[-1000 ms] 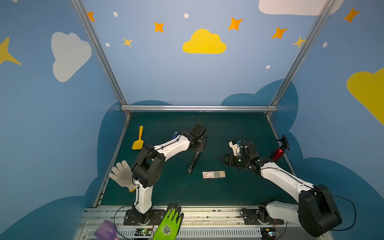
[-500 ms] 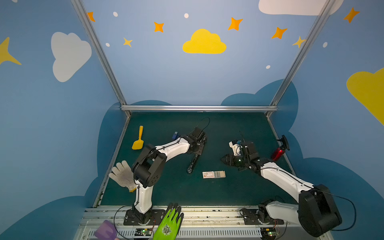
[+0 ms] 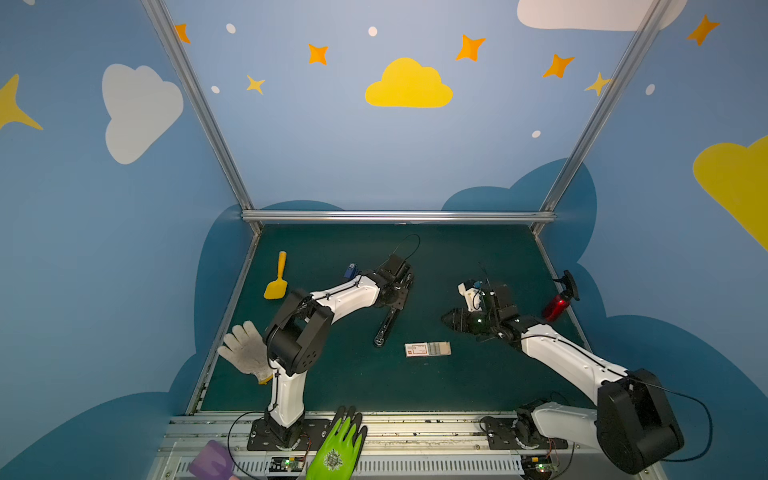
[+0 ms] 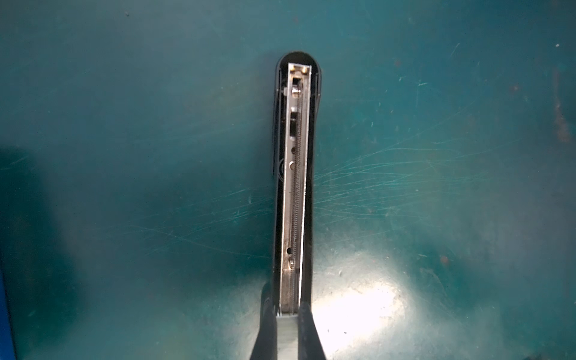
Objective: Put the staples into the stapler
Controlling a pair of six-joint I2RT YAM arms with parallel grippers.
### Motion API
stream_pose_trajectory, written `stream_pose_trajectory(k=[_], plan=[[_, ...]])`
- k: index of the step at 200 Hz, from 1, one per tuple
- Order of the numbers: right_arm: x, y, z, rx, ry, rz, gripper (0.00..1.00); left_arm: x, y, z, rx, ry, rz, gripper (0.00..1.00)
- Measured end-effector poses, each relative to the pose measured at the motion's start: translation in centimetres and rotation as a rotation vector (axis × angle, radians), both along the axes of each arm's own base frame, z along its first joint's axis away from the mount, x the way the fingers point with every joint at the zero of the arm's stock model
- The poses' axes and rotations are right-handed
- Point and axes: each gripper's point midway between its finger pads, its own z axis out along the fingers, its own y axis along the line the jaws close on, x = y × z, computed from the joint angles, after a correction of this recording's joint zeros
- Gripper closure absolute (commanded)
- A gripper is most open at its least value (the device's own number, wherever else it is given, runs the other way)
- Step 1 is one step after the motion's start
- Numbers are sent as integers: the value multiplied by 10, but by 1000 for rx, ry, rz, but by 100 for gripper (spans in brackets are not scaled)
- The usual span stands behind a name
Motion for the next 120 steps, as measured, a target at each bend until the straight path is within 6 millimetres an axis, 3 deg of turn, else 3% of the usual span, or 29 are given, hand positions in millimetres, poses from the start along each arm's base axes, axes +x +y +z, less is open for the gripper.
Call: stream_pose_trajectory(k=[120], plan=[[1, -1, 0, 0, 0, -5, 56, -2, -4, -3, 12, -1, -13, 94]])
